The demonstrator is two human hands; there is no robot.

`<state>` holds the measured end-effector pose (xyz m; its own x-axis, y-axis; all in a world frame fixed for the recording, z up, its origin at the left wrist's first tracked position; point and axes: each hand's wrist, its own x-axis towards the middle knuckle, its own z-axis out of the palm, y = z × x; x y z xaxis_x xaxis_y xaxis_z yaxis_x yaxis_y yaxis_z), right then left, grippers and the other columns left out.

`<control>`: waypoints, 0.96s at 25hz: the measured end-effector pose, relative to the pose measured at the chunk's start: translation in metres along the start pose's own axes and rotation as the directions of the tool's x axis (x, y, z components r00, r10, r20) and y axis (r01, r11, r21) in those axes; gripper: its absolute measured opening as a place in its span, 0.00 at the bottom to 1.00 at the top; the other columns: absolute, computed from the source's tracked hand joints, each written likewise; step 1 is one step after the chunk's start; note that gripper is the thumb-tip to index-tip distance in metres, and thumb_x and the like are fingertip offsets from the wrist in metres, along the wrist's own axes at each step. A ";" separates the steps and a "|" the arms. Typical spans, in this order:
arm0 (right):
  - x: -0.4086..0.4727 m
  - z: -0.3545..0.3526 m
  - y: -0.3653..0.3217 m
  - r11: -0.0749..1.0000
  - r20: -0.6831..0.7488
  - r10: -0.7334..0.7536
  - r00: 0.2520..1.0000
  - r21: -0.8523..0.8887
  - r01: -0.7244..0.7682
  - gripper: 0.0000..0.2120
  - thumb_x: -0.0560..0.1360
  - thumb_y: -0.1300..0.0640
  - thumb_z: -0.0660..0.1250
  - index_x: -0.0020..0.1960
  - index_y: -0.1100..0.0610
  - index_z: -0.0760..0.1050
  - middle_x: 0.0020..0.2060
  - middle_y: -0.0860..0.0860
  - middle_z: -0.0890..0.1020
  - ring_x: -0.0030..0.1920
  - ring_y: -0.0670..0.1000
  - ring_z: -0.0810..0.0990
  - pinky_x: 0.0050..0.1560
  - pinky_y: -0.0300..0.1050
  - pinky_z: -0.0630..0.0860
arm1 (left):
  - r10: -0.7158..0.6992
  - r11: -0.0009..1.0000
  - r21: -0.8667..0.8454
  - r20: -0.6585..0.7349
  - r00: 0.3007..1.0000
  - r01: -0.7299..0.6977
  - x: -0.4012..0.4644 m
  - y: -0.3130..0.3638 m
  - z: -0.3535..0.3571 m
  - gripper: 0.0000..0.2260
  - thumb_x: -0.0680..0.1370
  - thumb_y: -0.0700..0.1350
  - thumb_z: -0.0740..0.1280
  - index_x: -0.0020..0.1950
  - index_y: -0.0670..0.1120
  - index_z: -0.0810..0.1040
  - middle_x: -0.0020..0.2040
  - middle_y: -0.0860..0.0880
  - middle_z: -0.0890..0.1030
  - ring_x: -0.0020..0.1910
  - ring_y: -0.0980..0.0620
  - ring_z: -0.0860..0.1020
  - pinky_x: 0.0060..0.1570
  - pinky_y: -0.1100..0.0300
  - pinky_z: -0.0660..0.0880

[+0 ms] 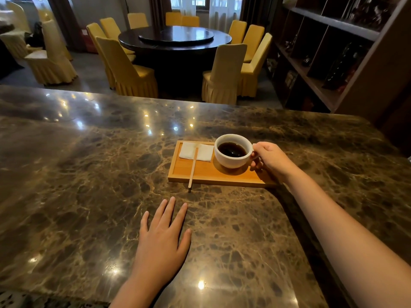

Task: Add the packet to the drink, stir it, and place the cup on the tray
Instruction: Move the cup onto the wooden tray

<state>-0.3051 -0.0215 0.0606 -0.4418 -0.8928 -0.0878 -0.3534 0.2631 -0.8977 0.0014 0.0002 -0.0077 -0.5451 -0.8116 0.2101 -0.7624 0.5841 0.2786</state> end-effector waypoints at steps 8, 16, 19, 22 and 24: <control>0.003 0.009 0.000 0.999 -0.174 0.017 0.985 -0.036 -0.023 0.10 0.81 0.53 0.55 0.51 0.58 0.72 0.37 0.55 0.80 0.34 0.51 0.79 0.33 0.40 0.75 | 0.007 1.000 -0.006 0.004 1.000 -0.007 -0.001 -0.001 0.000 0.25 0.75 0.58 0.46 0.71 0.54 0.57 0.73 0.49 0.54 0.71 0.53 0.47 0.67 0.44 0.44; -0.014 0.005 -0.003 0.996 -0.313 0.011 0.950 -0.076 -0.037 0.09 0.81 0.52 0.54 0.52 0.56 0.70 0.41 0.54 0.79 0.33 0.50 0.79 0.31 0.39 0.75 | 0.011 1.000 -0.007 0.019 1.000 -0.011 0.002 0.000 -0.003 0.26 0.74 0.59 0.44 0.71 0.54 0.55 0.73 0.49 0.52 0.70 0.54 0.45 0.66 0.45 0.42; -0.056 0.002 0.001 0.974 -0.312 -0.051 0.949 -0.227 -0.022 0.09 0.80 0.52 0.56 0.46 0.54 0.72 0.37 0.50 0.77 0.33 0.48 0.77 0.29 0.36 0.69 | 0.019 1.000 -0.016 0.047 0.999 -0.018 0.001 0.000 -0.004 0.28 0.72 0.60 0.41 0.71 0.55 0.54 0.72 0.51 0.50 0.69 0.54 0.44 0.66 0.45 0.42; -0.108 0.003 0.010 0.846 -0.197 -0.191 0.962 -0.531 0.059 0.08 0.78 0.54 0.60 0.40 0.49 0.72 0.36 0.47 0.76 0.38 0.49 0.76 0.34 0.37 0.68 | 0.015 0.999 0.038 0.112 0.994 -0.019 0.005 0.000 -0.001 0.28 0.72 0.62 0.41 0.69 0.55 0.59 0.71 0.50 0.57 0.69 0.51 0.54 0.64 0.40 0.51; -0.140 0.008 0.024 0.673 -0.168 -0.296 0.940 -0.735 0.081 0.06 0.77 0.51 0.59 0.45 0.48 0.75 0.42 0.45 0.77 0.45 0.48 0.77 0.44 0.41 0.72 | 0.009 0.997 0.079 0.162 0.987 -0.023 0.017 0.005 -0.014 0.32 0.73 0.65 0.37 0.66 0.54 0.67 0.67 0.46 0.68 0.64 0.48 0.68 0.56 0.35 0.65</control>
<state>-0.2453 0.1066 0.0484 -0.4494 -0.8559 0.2558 -0.8795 0.3738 -0.2944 -0.0065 -0.0103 0.0098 -0.6017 -0.7966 0.0577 -0.7751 0.5998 0.1986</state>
